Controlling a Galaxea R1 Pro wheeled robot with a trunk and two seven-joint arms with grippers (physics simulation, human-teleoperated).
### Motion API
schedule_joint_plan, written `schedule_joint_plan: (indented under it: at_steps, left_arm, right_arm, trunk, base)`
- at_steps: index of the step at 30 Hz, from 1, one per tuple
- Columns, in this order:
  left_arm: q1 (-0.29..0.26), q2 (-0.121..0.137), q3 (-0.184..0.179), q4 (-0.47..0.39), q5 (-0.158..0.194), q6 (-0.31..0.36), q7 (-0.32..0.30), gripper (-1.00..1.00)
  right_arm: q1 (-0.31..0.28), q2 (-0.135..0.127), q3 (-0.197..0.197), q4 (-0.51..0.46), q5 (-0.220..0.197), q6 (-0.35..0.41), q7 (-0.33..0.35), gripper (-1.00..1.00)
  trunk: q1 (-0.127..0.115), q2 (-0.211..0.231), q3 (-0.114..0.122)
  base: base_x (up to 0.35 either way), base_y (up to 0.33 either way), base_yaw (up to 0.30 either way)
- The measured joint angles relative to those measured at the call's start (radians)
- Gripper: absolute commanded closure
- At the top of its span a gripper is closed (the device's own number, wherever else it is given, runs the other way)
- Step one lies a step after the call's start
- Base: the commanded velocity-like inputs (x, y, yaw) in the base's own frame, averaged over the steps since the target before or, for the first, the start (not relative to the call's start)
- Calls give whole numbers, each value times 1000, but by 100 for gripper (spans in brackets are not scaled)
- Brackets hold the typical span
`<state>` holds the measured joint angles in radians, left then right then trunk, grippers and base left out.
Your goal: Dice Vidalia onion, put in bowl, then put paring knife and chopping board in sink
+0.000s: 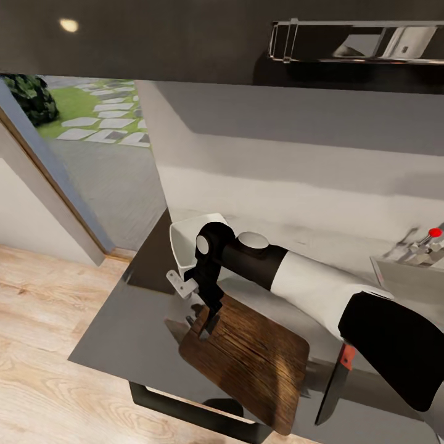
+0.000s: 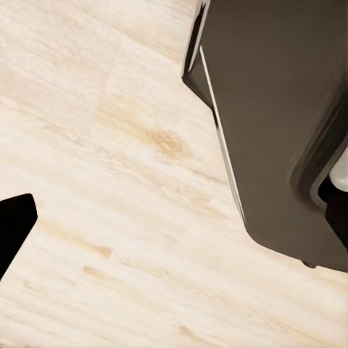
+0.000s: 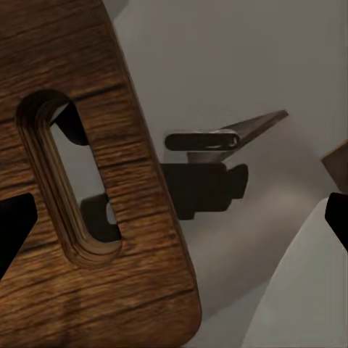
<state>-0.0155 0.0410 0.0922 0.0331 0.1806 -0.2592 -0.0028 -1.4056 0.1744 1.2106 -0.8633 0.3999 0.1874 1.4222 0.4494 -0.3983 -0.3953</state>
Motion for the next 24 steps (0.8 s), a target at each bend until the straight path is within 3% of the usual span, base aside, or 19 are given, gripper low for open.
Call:
schedule_joint_plan:
  at_steps: [14,24]
  left_arm:
    - [0,0,1,0,0,0,0,-100]
    - [0,0,0,0,0,0,0,-100]
  right_arm:
    - [0,0,0,0,0,0,0,-100]
    - [0,0,0,0,0,0,-2,-100]
  trunk:
    - [0,0,0]
    - [0,0,0]
  base:
    - [2,3,0]
    - [0,120,0]
